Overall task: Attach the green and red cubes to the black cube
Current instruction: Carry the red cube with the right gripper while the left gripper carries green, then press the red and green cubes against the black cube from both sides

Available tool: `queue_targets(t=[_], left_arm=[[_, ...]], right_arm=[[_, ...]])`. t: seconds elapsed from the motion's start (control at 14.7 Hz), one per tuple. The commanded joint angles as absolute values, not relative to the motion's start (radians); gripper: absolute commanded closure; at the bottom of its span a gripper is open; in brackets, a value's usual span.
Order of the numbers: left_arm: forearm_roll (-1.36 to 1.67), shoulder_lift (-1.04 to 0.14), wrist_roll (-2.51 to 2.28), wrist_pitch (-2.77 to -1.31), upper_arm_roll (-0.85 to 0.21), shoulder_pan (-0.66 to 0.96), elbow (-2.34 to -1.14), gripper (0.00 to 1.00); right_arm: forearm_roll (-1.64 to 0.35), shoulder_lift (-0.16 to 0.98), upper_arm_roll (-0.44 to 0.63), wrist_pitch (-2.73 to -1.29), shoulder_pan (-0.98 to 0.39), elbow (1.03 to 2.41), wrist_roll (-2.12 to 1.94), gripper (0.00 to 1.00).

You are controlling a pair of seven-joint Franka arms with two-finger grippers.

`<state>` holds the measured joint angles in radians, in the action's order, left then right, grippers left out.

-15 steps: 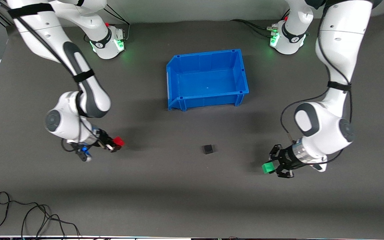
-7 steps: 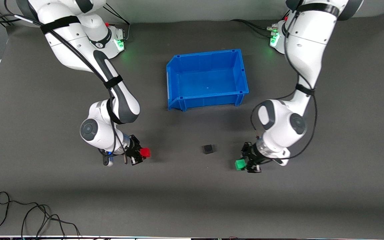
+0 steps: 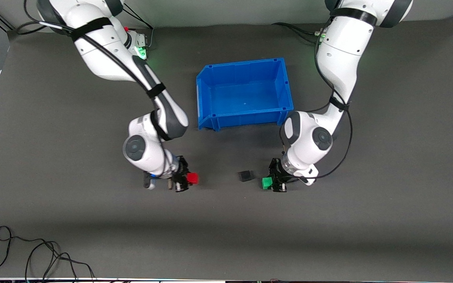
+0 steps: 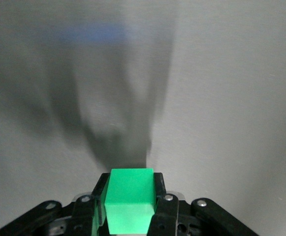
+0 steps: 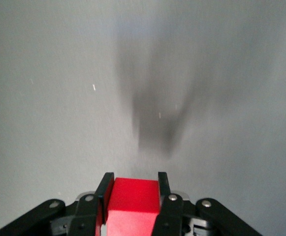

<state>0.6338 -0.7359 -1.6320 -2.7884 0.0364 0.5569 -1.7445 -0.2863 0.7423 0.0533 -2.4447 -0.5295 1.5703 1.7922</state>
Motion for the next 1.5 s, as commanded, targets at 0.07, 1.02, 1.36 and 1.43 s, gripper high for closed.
queue_targets(t=[0.07, 1.02, 1.36, 1.43], left_arm=[[0.621, -0.71, -1.696, -2.813, 0.058, 0.604, -1.799, 0.67], [0.611, -0.676, -1.77, -2.62, 0.1, 0.618, -1.753, 0.66], [0.548, -0.716, -1.865, -2.623, 0.097, 0.629, -1.692, 0.66], [0.545, -0.721, -1.87, -2.625, 0.097, 0.635, -1.689, 0.66]], right_arm=[[-0.242, 0.856, 0.063, -2.398, -0.586, 1.402, 1.934, 1.0], [-0.253, 0.913, 0.009, -2.398, -0.634, 1.287, 2.075, 1.0], [-0.252, 0.957, 0.008, -2.404, -0.643, 1.263, 2.08, 1.0], [-0.25, 0.971, 0.009, -2.407, -0.653, 1.25, 2.08, 1.0]])
